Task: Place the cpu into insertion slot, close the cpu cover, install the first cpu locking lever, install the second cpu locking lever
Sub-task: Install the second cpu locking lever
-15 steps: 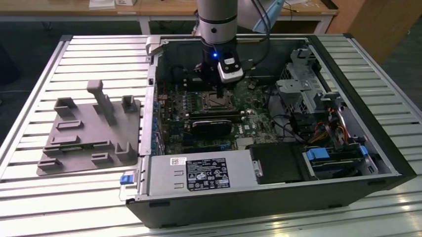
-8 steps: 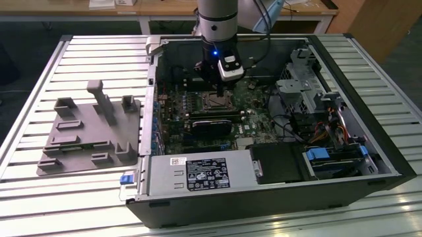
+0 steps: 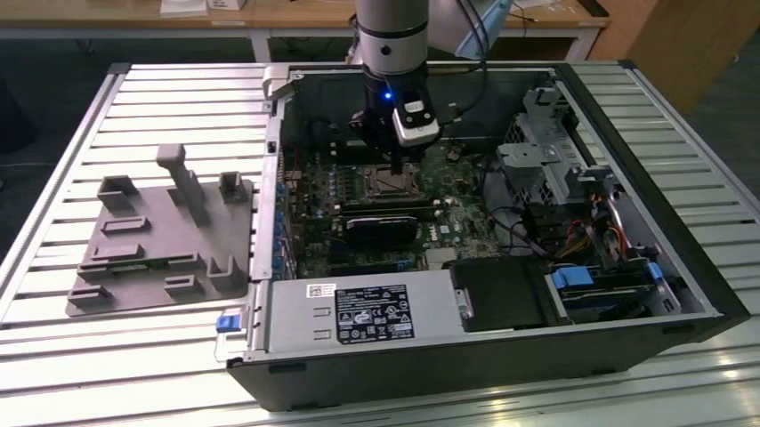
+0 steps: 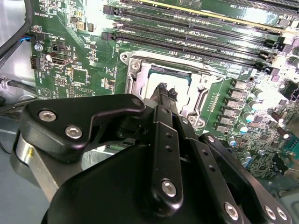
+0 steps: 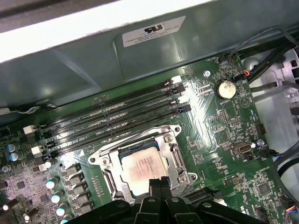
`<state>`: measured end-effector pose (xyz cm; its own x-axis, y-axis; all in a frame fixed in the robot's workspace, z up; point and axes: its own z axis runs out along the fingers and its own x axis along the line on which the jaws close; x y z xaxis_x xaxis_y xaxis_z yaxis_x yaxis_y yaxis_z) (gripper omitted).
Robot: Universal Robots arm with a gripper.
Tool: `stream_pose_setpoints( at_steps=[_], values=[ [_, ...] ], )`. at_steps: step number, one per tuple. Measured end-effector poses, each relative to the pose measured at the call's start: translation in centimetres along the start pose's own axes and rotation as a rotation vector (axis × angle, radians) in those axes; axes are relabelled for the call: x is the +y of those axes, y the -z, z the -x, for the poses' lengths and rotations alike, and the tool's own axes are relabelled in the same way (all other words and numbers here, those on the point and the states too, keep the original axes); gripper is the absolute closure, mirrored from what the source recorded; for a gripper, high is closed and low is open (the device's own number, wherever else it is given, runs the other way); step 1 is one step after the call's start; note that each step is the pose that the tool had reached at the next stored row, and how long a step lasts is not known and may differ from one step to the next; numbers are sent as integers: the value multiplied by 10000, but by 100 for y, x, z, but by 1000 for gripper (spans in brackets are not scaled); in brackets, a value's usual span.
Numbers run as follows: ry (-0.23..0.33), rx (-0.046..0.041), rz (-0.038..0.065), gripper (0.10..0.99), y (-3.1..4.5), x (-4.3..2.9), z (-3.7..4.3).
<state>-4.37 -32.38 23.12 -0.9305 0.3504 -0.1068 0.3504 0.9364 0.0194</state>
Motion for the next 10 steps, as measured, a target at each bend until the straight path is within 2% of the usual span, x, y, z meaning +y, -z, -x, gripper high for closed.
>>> stream_pose_setpoints(
  at_steps=[5,10],
  values=[
    [0,0,-1,980,2,0,0],
    [0,0,-1,980,48,1,5]
  ],
)
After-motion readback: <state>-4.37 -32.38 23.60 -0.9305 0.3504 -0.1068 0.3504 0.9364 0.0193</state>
